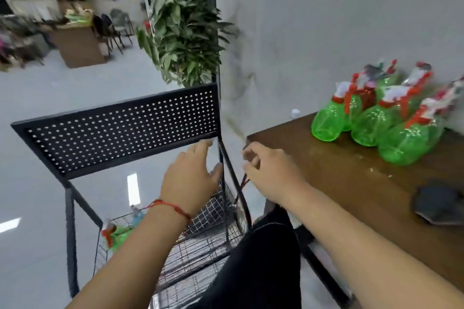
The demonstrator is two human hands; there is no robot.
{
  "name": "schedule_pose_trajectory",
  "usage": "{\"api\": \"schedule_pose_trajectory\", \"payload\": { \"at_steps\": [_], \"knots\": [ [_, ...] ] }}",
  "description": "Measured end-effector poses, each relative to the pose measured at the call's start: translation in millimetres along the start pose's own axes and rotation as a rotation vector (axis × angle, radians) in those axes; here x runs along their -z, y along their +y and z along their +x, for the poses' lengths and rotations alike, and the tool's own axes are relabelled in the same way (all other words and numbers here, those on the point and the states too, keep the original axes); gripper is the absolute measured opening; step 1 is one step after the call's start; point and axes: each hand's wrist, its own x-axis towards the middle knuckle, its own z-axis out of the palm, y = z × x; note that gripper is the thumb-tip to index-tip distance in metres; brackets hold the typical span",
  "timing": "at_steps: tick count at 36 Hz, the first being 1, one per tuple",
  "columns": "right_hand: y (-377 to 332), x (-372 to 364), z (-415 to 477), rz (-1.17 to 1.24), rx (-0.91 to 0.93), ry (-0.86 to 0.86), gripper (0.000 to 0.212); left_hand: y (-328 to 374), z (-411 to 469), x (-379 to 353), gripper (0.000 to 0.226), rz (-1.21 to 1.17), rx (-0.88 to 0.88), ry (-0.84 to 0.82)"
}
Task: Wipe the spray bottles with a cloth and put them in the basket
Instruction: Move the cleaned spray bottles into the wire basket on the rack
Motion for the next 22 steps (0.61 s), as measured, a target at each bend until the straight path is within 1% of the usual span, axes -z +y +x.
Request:
{"api": "schedule_pose_trajectory", "payload": {
  "at_steps": [6,10,13,18,20,22],
  "knots": [
    [44,71,-13,-0.048,-0.078,0.202,0.018,75,35,0,0.053,-0.029,-0.202,-0.026],
    [79,118,-18,-0.107,-0.140,0.325,0.020,129,69,1,0.049,-0.042,-0.325,-0.052],
    [107,154,-16,-0.209,-0.191,0.439,0.023,174,99,1,0.052,-0.069,-0.408,-0.059],
    [148,206,-15,-0.430,-0.313,0.592,0.031,251,149,-11,0.052,-0.080,-0.488,-0.068],
    [162,221,-15,-0.487,-0.378,0.614,0.038,276,167,-18,0.048,-0.061,-0.511,-0.112],
    [173,230,-16,-0.517,-0.455,0.566,0.044,295,181,-25,0.046,-0.024,-0.512,-0.157]
  ]
}}
